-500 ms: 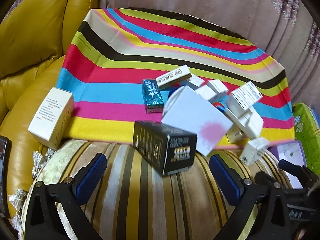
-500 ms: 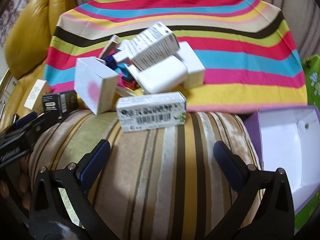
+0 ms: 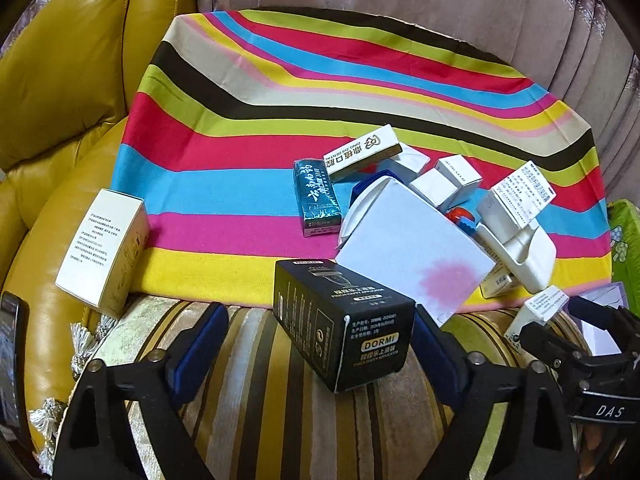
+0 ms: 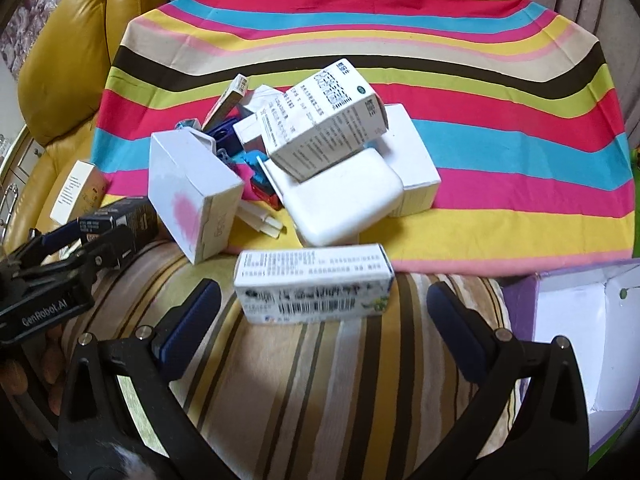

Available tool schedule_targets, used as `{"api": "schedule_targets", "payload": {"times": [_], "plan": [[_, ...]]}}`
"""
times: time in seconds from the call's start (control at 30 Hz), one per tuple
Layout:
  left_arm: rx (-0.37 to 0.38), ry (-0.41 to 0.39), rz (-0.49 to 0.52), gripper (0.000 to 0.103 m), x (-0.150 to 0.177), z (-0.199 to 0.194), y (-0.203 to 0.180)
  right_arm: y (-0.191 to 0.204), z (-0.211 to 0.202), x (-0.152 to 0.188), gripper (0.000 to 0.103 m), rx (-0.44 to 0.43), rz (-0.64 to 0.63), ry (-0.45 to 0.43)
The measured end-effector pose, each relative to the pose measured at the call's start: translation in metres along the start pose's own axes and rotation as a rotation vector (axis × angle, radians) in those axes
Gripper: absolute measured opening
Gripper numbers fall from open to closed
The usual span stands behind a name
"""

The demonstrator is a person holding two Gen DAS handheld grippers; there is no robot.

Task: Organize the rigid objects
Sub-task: 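Grasp the black DORMI box with the left gripper while the right grasps a white barcode box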

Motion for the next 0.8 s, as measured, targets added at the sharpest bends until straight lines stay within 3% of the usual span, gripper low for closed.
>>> {"api": "schedule_targets", "payload": {"times": [0.07, 0.13, 0.23, 0.3, 0.57, 0.8], "plan": [[0.001, 0.008, -0.007, 0.078, 0.001, 0.002, 0.001, 0.001, 0.003, 0.000, 0.101, 0.001, -0.004, 0.012], [0.005, 0.017, -0.026, 0.062, 0.003, 0.004, 0.003, 0.004, 0.005, 0.001, 0.092, -0.007, -0.014, 0.021], [0.010, 0.033, -0.053, 0.051, 0.007, 0.006, 0.006, 0.005, 0.007, 0.005, 0.079, -0.009, -0.026, 0.045], [0.007, 0.029, -0.062, 0.046, 0.008, 0.004, 0.007, 0.005, 0.007, 0.007, 0.078, -0.018, -0.019, 0.050], [-0.006, -0.017, -0.120, 0.041, 0.007, -0.006, 0.016, 0.011, -0.002, 0.009, 0.078, -0.044, -0.036, 0.026], [0.031, -0.134, -0.180, 0.041, -0.004, -0.035, 0.018, 0.014, -0.015, 0.006, 0.078, -0.043, -0.035, -0.026]]}}
Point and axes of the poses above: each gripper's, at about its wrist camera, not at the fingertips, and z roughly the way its jaws point, y to its left, x to its underside, the point moved 9 cm from there along z, roughly the way its jaws point, and after that the axes turned 14 degrees about -y, right-handed, at the moved point
